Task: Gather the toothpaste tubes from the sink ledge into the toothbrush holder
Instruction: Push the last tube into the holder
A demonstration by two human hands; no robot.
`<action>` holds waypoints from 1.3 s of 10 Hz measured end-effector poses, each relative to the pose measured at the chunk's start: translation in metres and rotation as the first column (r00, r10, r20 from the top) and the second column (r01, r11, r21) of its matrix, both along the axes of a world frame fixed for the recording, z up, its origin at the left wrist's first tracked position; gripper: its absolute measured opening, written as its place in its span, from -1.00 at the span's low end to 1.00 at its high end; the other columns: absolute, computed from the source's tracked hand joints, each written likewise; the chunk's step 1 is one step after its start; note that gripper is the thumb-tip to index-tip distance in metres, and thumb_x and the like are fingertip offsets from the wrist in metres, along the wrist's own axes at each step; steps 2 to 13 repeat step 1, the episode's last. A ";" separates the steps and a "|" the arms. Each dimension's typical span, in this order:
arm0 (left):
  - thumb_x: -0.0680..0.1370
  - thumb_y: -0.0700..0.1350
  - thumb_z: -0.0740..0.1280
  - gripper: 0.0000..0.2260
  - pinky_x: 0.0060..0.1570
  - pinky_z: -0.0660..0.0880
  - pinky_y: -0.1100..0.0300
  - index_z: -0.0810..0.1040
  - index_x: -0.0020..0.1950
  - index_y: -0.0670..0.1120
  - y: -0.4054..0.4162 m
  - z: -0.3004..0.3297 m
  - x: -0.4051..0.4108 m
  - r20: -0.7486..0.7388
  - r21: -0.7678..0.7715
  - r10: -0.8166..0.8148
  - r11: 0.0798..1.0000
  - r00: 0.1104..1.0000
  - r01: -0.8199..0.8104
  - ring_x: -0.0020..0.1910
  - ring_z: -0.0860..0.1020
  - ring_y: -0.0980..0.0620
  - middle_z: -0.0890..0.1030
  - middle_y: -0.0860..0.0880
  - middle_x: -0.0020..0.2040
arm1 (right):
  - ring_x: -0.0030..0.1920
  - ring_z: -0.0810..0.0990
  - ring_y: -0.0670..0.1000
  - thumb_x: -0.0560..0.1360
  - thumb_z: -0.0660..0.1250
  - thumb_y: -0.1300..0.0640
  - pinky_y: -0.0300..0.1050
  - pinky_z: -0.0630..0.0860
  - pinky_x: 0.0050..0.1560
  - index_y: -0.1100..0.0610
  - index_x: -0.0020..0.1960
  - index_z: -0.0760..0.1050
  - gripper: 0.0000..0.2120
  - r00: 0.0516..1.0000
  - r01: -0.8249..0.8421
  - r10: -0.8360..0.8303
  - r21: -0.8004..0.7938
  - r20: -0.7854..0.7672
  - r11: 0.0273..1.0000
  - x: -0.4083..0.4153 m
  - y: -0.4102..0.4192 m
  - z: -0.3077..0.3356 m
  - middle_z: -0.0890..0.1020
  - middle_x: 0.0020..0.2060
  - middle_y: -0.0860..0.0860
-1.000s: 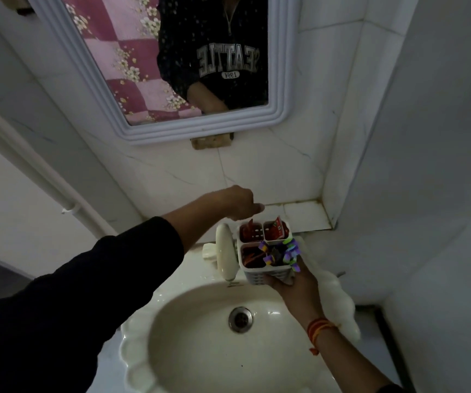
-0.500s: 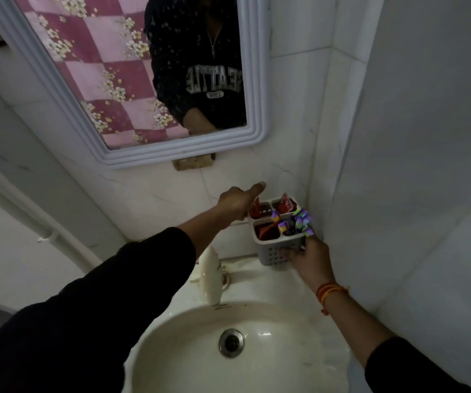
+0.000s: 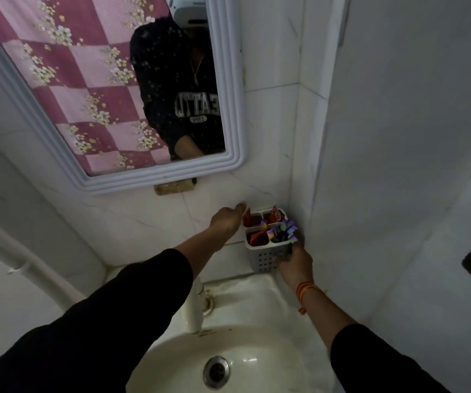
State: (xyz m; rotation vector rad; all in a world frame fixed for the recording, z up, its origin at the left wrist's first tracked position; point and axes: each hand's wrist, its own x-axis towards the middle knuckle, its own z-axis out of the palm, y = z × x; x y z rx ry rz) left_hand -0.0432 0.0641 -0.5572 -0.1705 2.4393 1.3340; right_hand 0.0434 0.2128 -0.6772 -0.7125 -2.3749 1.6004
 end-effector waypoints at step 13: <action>0.65 0.23 0.15 -0.61 0.16 0.44 0.14 0.53 -0.09 -0.06 -0.018 0.018 0.016 -0.072 -0.141 -0.117 0.984 0.990 0.106 0.08 0.52 -0.07 0.57 -0.08 -0.01 | 0.21 0.62 0.22 0.43 0.43 0.30 -0.05 0.53 0.23 0.21 0.37 0.49 -0.49 0.991 0.124 -0.122 -0.037 0.054 0.992 0.021 -0.017 0.007 0.66 0.19 0.21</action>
